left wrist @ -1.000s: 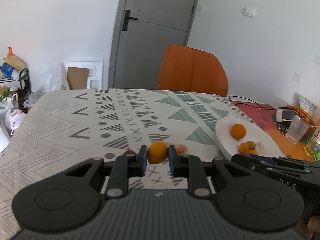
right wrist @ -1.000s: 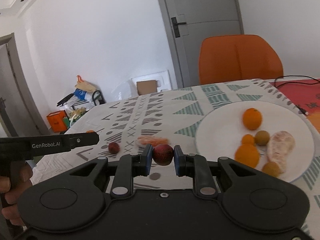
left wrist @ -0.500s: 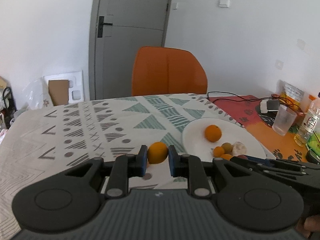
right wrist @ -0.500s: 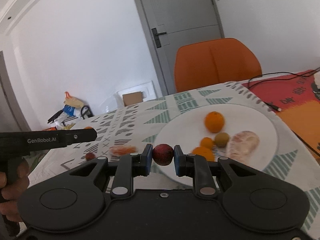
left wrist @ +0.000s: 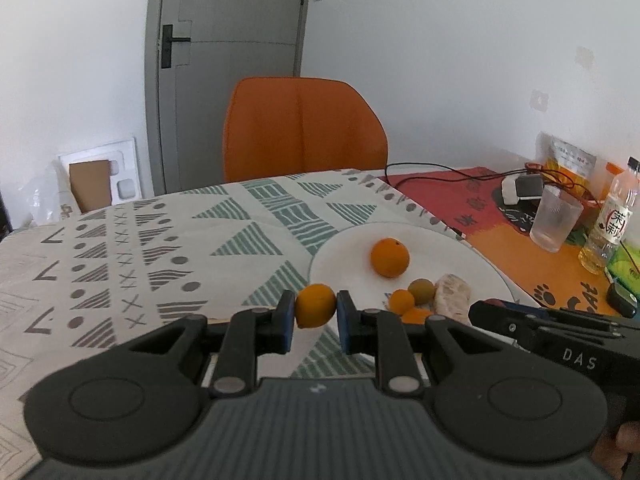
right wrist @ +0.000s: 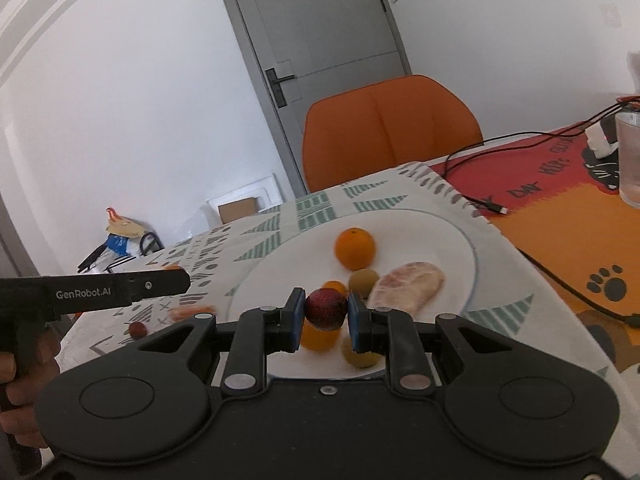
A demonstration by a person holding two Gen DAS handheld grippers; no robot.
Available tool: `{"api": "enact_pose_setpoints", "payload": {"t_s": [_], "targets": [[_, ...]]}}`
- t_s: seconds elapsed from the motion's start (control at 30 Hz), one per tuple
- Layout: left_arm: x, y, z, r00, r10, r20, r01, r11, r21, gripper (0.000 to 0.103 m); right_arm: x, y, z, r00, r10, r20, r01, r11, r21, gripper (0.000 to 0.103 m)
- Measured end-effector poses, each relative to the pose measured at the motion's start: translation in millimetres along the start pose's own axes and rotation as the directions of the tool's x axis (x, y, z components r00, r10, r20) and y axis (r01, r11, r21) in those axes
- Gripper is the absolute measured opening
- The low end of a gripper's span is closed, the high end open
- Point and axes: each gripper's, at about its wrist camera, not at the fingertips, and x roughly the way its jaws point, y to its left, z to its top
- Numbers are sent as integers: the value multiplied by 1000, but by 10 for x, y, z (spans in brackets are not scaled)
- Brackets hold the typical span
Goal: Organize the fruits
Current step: 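Carry the small orange and red plum over the plate and open both tools, then withdraw both open tools back toward the remaining fruit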
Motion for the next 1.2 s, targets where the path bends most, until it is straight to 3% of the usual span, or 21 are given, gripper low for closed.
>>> {"api": "enact_pose_setpoints", "payload": {"t_s": [0.4,0.6,0.67,0.73,0.8,1.03,1.2], "targets": [[338,-121,79,998,-46,-51,45,999,-21,20,190,-61,168,999,-9,-42,7,999,-34,21],[342,-47,181,998,-31,-51,30,999,-26,24,347,-20,290,998,0,-66,-3,999,-50,21],[295,45,227,999,-8,-39,6,999,-42,28,389,4,320,997,4,-73,-9,998,-59,21],[236,150,263,999,26,-26,-28,998,-65,39,429,21,340,996,6,-85,-11,998,-67,21],[165,269,283,998,60,-9,-61,994,-88,47,454,24,360,996,4,-93,-10,998,-67,28],[-84,623,255,986,164,24,-158,975,-156,74,455,27,462,996,15,-93,-20,998,-55,30],[-240,790,233,976,213,37,-203,962,-180,85,424,113,504,997,26,-78,-32,997,-67,45]]}}
